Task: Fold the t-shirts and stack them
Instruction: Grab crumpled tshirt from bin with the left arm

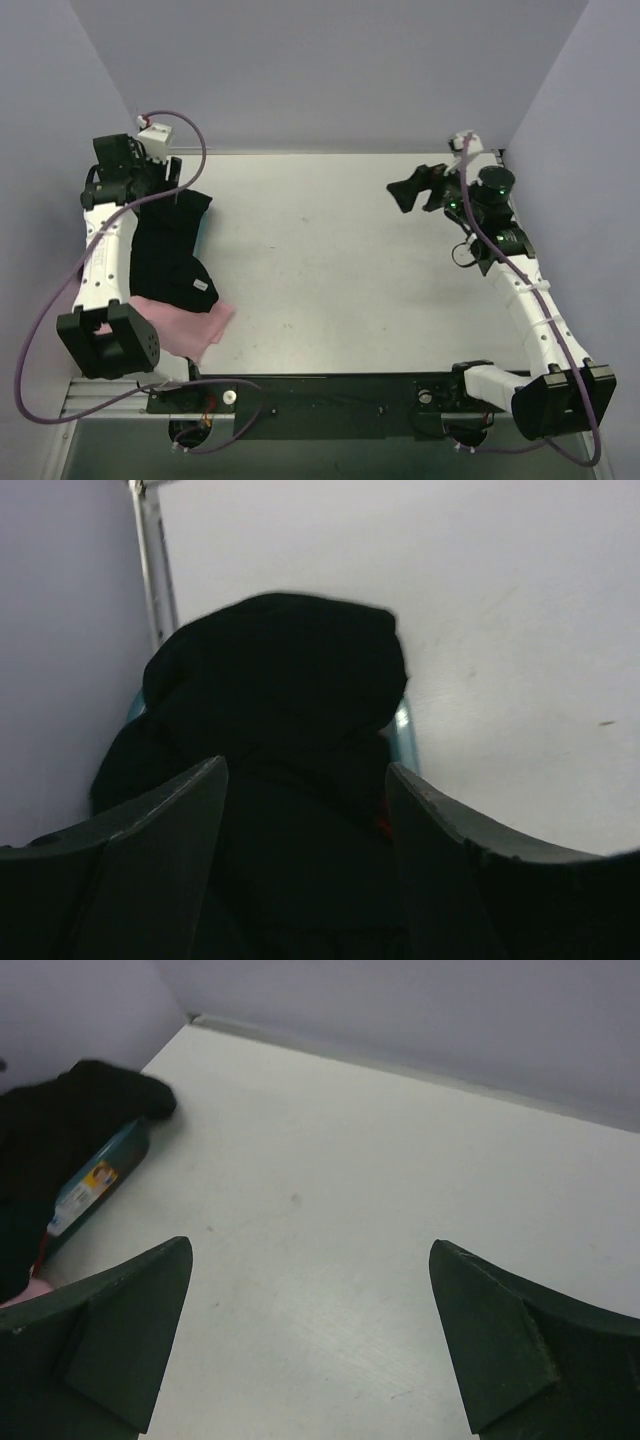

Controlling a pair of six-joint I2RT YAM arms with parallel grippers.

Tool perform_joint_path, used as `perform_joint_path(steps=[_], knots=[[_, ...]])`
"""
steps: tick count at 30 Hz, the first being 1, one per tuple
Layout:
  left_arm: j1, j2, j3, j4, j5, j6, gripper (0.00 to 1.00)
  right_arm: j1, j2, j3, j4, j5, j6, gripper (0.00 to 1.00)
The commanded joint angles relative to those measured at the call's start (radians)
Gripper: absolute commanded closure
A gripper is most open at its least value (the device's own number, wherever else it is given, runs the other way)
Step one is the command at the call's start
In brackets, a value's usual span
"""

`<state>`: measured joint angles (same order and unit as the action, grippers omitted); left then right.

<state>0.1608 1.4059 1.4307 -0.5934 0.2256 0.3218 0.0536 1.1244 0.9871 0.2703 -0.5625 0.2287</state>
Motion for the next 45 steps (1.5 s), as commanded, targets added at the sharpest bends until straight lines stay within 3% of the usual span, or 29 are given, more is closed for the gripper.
perform_joint_path(steps=[1, 7, 12, 21, 23, 25, 26, 28, 34, 37, 40, 45], knots=[[0.049, 0.139, 0.126, -0.312, -0.218, 0.105, 0.26, 0.205, 0.057, 0.142, -0.313, 0.048, -0.253, 0.00], [0.080, 0.162, 0.016, -0.168, -0.426, 0.166, 0.14, 0.331, 0.120, 0.188, -0.359, 0.079, -0.261, 0.00], [0.129, 0.252, -0.022, -0.056, -0.455, 0.198, 0.07, 0.409, 0.147, 0.196, -0.387, 0.127, -0.298, 0.00], [0.137, 0.559, 0.201, -0.083, -0.476, 0.178, 0.10, 0.480, 0.183, 0.245, -0.436, 0.168, -0.358, 0.00], [0.137, 0.617, 0.253, -0.114, -0.508, 0.183, 0.15, 0.488, 0.181, 0.240, -0.437, 0.168, -0.364, 0.00], [0.138, 0.640, 0.276, -0.126, -0.525, 0.191, 0.29, 0.492, 0.175, 0.231, -0.437, 0.176, -0.373, 0.00], [0.137, 0.636, 0.277, -0.126, -0.525, 0.191, 0.59, 0.496, 0.173, 0.229, -0.437, 0.180, -0.374, 0.00], [0.137, 0.595, 0.264, -0.121, -0.513, 0.186, 1.00, 0.499, 0.175, 0.228, -0.441, 0.187, -0.381, 0.00], [0.131, 0.379, 0.321, -0.167, -0.465, 0.223, 1.00, 0.508, 0.204, 0.264, -0.437, 0.173, -0.388, 0.00], [0.131, 0.302, 0.491, -0.209, -0.327, 0.224, 1.00, 0.517, 0.225, 0.303, -0.441, 0.156, -0.391, 0.00], [0.129, 0.245, 0.652, -0.235, -0.067, 0.212, 1.00, 0.531, 0.239, 0.349, -0.418, 0.145, -0.373, 0.00], [0.074, 0.297, 1.015, -0.333, 0.136, 0.080, 1.00, 0.535, 0.203, 0.400, -0.326, 0.150, -0.275, 0.00]])
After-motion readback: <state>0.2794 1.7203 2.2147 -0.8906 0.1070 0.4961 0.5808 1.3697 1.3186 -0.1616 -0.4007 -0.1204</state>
